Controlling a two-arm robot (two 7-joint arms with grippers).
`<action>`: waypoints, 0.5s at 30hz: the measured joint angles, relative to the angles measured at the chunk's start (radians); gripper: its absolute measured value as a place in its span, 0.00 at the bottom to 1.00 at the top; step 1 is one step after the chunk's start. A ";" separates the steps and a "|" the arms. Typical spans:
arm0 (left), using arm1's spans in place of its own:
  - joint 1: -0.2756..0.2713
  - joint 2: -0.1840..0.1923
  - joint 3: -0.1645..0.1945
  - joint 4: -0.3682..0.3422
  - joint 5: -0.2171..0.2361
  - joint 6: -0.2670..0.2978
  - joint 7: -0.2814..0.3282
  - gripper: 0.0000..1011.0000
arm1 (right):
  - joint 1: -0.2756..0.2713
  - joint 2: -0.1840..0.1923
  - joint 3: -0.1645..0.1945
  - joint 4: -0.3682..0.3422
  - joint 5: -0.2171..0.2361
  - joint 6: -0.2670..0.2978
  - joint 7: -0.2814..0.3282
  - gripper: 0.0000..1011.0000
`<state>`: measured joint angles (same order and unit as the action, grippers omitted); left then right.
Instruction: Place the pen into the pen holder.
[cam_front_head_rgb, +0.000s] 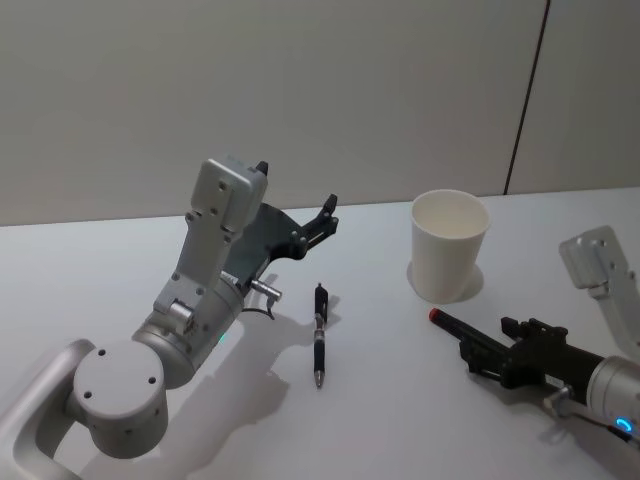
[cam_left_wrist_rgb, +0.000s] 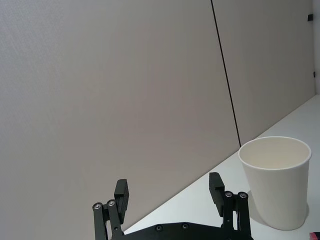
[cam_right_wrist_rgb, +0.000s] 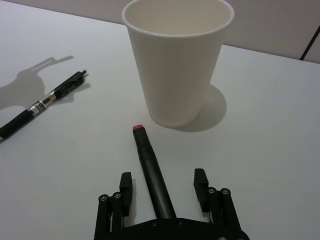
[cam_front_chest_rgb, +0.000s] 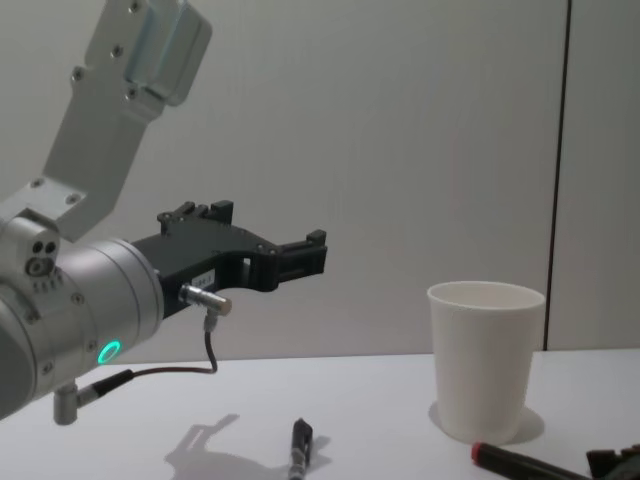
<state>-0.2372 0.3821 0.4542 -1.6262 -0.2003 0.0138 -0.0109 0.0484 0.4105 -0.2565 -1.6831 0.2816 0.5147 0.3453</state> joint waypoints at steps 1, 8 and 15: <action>0.000 0.000 0.000 0.000 0.000 0.000 0.000 0.99 | 0.000 -0.001 0.000 0.000 0.002 -0.001 -0.002 0.75; 0.000 0.000 0.000 0.000 0.000 0.000 0.000 0.99 | -0.002 -0.002 0.001 -0.002 0.010 -0.005 -0.007 0.70; 0.000 0.000 0.000 0.000 0.000 0.000 0.000 0.99 | -0.002 -0.004 0.001 -0.003 0.015 -0.007 -0.009 0.66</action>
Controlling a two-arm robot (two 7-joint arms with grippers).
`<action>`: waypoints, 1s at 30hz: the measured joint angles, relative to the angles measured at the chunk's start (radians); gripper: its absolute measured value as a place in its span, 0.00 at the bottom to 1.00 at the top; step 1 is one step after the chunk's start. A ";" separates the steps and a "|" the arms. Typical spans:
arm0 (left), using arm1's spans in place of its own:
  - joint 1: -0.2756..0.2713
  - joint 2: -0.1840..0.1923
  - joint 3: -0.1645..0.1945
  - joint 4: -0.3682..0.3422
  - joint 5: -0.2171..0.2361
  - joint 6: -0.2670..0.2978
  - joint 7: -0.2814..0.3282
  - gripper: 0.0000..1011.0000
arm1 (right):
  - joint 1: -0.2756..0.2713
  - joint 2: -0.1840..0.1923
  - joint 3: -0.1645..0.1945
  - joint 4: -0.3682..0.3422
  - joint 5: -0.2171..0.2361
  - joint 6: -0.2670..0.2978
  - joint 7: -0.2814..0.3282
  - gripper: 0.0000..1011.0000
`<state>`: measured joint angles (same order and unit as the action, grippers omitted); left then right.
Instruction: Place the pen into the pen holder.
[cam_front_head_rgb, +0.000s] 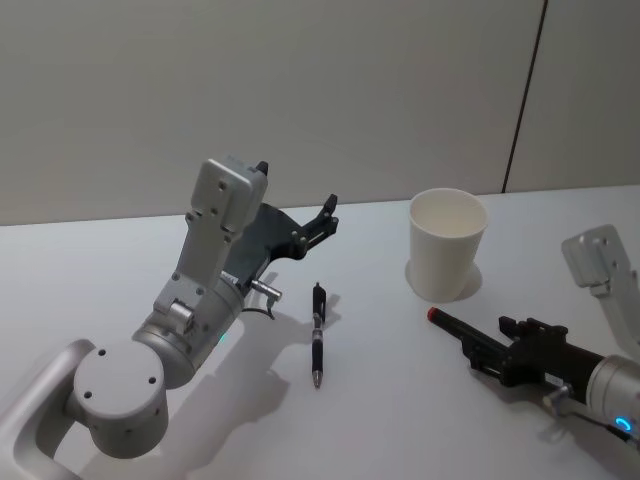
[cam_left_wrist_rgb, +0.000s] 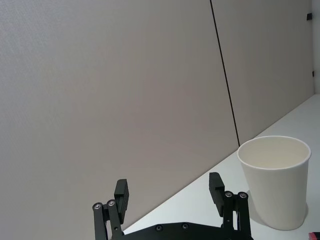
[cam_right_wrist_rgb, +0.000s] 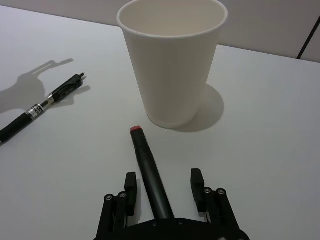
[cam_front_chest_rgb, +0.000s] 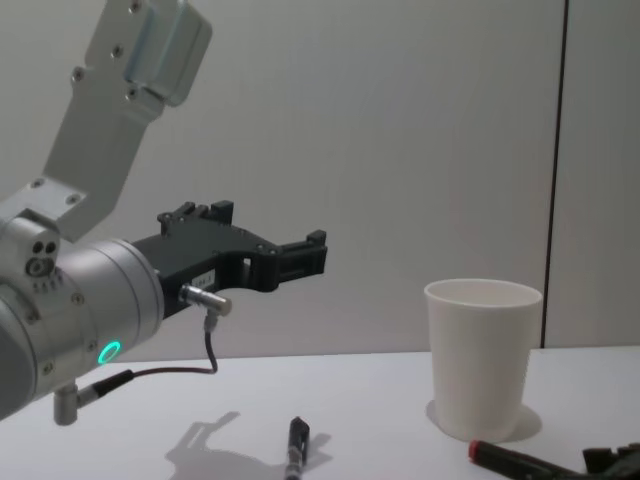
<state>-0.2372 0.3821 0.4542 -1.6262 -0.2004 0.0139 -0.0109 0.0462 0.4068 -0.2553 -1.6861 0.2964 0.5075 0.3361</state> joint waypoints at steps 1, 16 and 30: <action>0.000 0.000 0.000 0.000 0.000 0.000 0.000 0.99 | 0.000 0.000 0.000 0.000 0.000 0.000 0.000 0.66; 0.000 0.000 0.000 0.000 0.000 0.000 0.000 0.99 | 0.000 0.000 -0.001 -0.001 0.000 -0.003 0.001 0.56; 0.000 0.000 0.000 0.000 0.000 0.000 0.000 0.99 | 0.001 0.001 -0.002 0.000 -0.003 -0.004 0.004 0.47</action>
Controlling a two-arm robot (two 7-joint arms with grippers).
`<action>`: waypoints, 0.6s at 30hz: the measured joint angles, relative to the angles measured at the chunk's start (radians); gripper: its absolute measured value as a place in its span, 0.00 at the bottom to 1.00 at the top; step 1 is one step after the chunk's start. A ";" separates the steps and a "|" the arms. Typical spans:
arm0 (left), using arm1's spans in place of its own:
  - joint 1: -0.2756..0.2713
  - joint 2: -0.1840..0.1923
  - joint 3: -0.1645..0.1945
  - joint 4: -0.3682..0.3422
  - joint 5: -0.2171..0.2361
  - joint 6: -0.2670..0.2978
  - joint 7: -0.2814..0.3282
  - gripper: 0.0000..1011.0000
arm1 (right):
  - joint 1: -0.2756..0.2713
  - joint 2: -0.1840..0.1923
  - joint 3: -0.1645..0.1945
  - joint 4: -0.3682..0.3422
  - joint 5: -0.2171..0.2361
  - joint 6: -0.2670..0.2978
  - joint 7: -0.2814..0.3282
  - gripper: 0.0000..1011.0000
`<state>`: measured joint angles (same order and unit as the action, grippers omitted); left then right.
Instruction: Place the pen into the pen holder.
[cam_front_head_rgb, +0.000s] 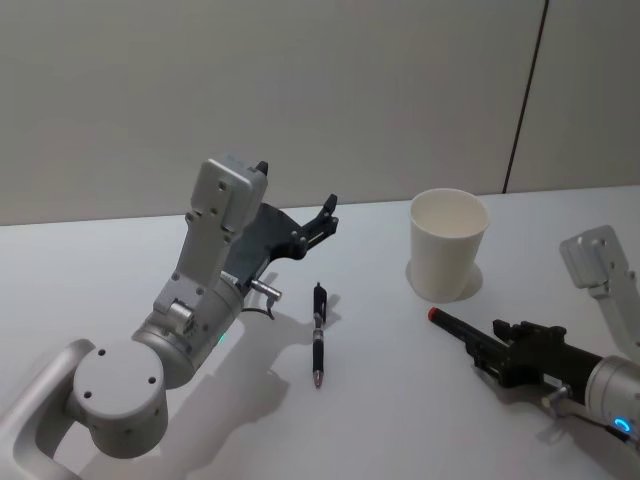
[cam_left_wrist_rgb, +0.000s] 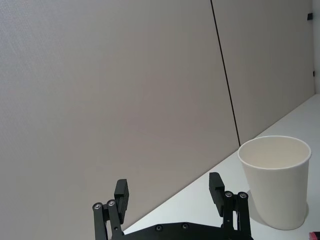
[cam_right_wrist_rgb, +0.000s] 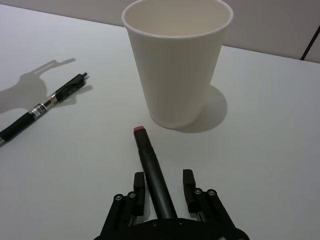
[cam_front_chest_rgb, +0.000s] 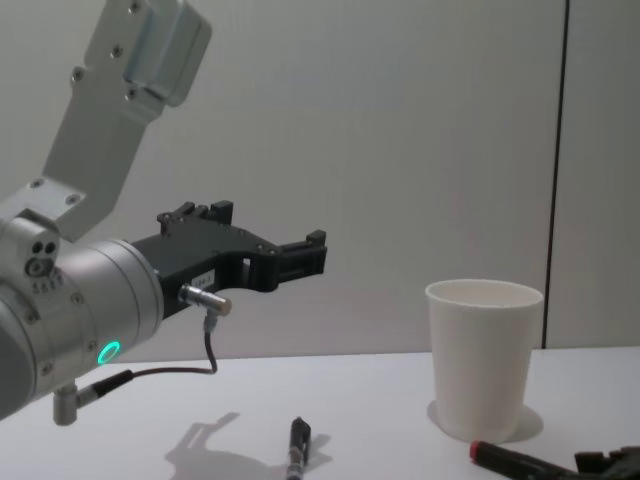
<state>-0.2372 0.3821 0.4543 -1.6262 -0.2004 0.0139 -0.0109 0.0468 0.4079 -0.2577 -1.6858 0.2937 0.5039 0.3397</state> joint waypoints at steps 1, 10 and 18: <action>0.000 0.000 0.000 0.000 0.000 0.000 0.000 0.99 | 0.000 0.000 0.000 0.000 0.000 0.000 0.000 0.45; 0.000 0.000 0.000 0.000 0.000 0.000 0.000 0.99 | 0.000 0.000 0.000 0.000 -0.001 0.000 0.001 0.39; 0.000 0.000 0.000 0.000 0.000 0.000 0.000 0.99 | 0.000 0.000 0.000 0.000 -0.002 0.000 0.001 0.33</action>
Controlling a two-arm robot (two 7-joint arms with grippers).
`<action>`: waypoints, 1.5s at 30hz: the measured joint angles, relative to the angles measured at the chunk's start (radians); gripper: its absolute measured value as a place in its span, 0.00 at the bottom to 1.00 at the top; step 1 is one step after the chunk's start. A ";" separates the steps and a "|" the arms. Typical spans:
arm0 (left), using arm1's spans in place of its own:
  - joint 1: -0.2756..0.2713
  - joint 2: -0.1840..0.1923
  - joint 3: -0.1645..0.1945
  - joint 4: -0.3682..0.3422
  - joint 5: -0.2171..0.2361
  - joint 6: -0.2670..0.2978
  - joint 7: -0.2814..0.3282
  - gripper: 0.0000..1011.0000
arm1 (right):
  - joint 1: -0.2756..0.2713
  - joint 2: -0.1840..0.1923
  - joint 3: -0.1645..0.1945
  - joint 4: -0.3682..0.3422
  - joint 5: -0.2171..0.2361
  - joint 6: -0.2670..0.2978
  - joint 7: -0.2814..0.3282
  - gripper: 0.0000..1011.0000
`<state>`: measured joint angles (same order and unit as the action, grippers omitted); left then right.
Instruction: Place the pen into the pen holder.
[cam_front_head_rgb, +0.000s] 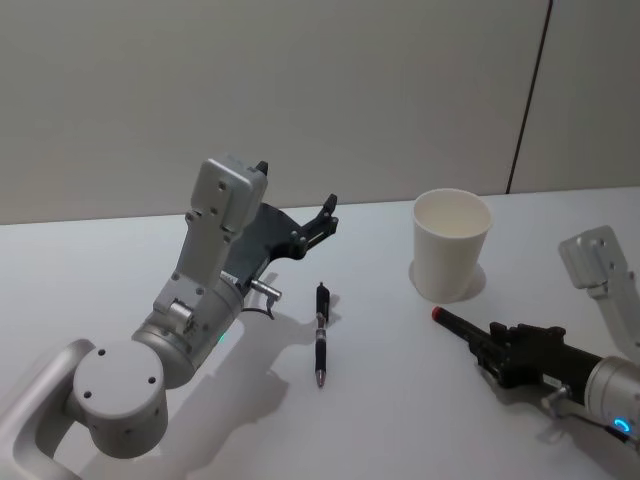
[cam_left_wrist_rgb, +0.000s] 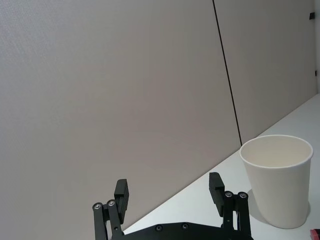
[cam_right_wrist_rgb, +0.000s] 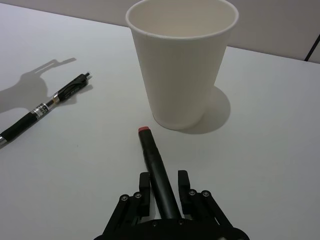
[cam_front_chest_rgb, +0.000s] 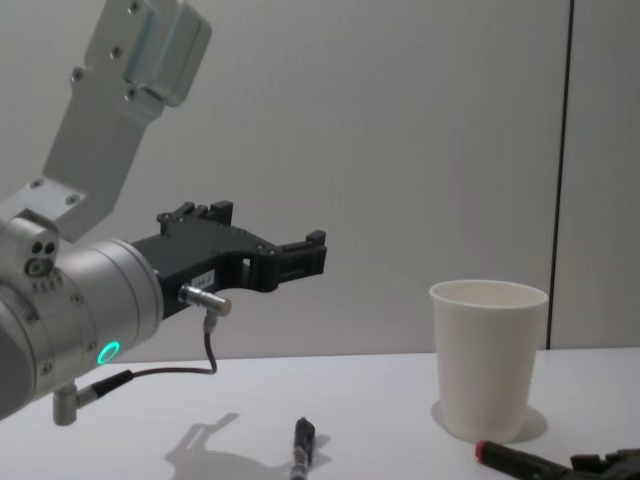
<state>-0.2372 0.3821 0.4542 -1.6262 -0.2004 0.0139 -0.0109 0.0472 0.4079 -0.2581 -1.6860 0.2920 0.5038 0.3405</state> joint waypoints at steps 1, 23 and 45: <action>0.000 0.000 0.000 0.000 0.000 0.000 0.000 0.99 | 0.000 0.000 0.000 0.000 0.000 0.000 0.000 0.33; 0.000 0.000 0.000 0.000 0.000 0.000 0.000 0.99 | -0.001 0.001 0.001 0.002 0.005 -0.009 0.007 0.19; 0.000 0.000 0.000 0.000 0.000 0.000 0.000 0.99 | -0.023 0.021 0.003 -0.038 0.083 -0.111 0.115 0.18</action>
<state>-0.2372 0.3821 0.4542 -1.6262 -0.2004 0.0138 -0.0109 0.0246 0.4288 -0.2552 -1.7244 0.3755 0.3926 0.4555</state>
